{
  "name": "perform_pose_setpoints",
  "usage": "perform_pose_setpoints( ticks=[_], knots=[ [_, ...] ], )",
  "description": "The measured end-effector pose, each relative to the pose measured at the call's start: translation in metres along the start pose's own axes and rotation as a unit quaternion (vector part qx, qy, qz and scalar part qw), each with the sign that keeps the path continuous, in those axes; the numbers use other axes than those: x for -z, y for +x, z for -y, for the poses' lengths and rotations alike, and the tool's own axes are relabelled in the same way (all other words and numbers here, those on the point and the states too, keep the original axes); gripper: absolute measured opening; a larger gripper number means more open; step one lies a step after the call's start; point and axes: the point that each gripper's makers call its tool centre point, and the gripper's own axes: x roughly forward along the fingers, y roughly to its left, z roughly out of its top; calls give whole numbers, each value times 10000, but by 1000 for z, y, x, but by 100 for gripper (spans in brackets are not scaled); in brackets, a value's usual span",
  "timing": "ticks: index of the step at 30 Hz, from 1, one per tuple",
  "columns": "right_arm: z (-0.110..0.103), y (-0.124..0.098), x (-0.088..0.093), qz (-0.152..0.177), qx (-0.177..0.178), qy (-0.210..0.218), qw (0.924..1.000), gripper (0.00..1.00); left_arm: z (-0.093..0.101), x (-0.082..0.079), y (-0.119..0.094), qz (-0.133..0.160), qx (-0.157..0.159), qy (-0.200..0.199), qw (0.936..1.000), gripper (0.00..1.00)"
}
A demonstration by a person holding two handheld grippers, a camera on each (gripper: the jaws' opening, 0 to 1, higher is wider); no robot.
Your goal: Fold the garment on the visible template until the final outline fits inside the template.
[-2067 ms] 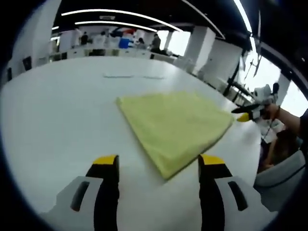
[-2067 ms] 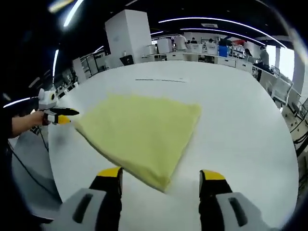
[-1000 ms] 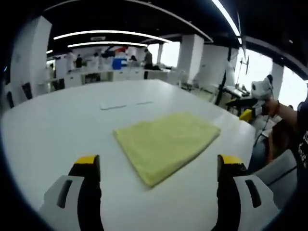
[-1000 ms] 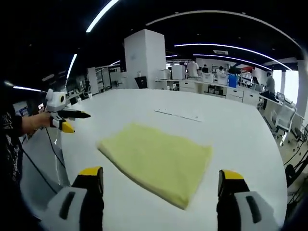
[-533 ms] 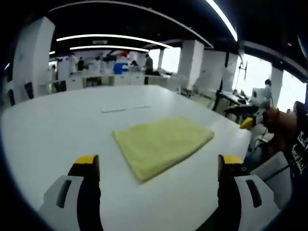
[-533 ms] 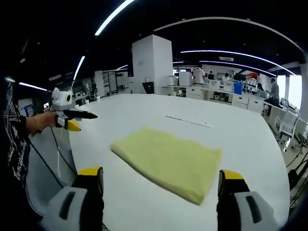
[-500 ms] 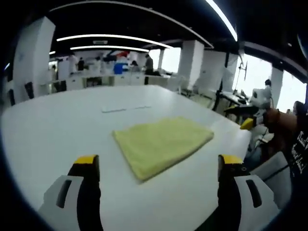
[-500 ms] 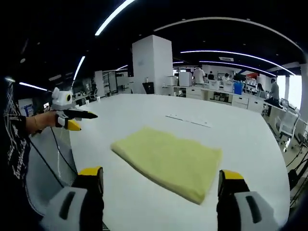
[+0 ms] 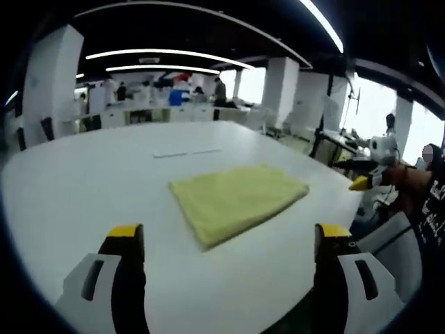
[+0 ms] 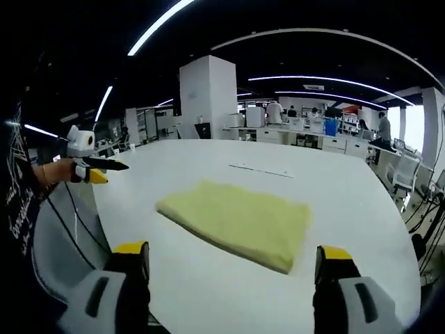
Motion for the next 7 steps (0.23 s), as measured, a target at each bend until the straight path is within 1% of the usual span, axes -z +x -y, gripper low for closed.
perform_pose_setpoints(
  ticks=[7],
  knots=[
    [-6,0,4,-88,63,-70,9999,99,5,6,-4,-57,-7,-2,10000,98]
  ],
)
